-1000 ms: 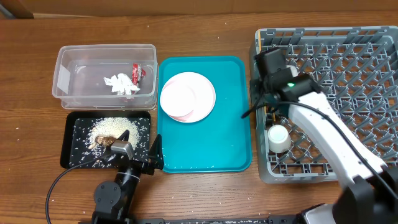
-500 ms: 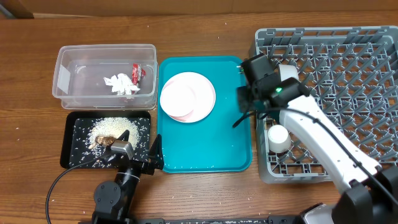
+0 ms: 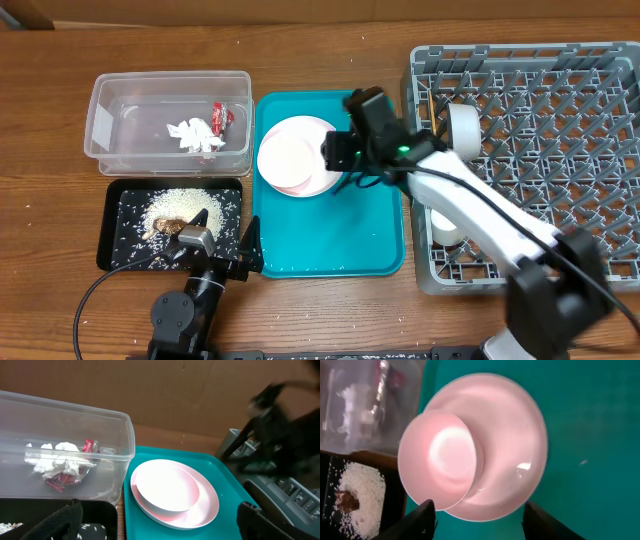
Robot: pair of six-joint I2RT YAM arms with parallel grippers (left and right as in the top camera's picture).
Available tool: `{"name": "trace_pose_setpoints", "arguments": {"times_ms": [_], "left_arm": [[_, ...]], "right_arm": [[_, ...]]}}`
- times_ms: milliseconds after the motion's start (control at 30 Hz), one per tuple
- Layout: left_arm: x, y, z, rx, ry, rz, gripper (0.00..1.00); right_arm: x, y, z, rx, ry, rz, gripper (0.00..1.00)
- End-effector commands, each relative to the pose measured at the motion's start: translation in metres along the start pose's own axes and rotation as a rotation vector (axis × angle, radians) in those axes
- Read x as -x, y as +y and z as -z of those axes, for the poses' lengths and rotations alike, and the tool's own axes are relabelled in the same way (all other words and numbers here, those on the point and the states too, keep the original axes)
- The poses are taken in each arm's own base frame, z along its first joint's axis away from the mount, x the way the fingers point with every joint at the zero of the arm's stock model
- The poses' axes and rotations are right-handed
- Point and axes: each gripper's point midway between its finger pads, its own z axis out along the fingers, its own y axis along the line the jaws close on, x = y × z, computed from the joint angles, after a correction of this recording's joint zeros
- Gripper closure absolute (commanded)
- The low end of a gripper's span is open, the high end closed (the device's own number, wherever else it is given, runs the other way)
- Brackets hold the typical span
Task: Sort waste into correct bins and load items into the dishwasher
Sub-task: 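Reach right gripper to the pink bowl on the teal tray and grasp its rim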
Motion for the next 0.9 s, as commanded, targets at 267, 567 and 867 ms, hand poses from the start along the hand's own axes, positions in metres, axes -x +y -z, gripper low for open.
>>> {"name": "trace_pose_setpoints", "arguments": {"times_ms": [267, 567, 867], "left_arm": [[0.0, -0.001, 0.0, -0.01, -0.004, 0.003, 0.0], [0.0, -0.001, 0.0, -0.01, -0.004, 0.003, 0.0], [0.0, -0.001, 0.0, -0.011, -0.004, 0.003, 0.0]], "right_arm": [[-0.027, 0.008, -0.051, 0.065, 0.115, -0.031, 0.53], [-0.033, -0.005, -0.072, 0.008, 0.117, -0.096, 0.58], [-0.006, 0.001, -0.054, 0.039, 0.051, -0.073, 0.92]]}}
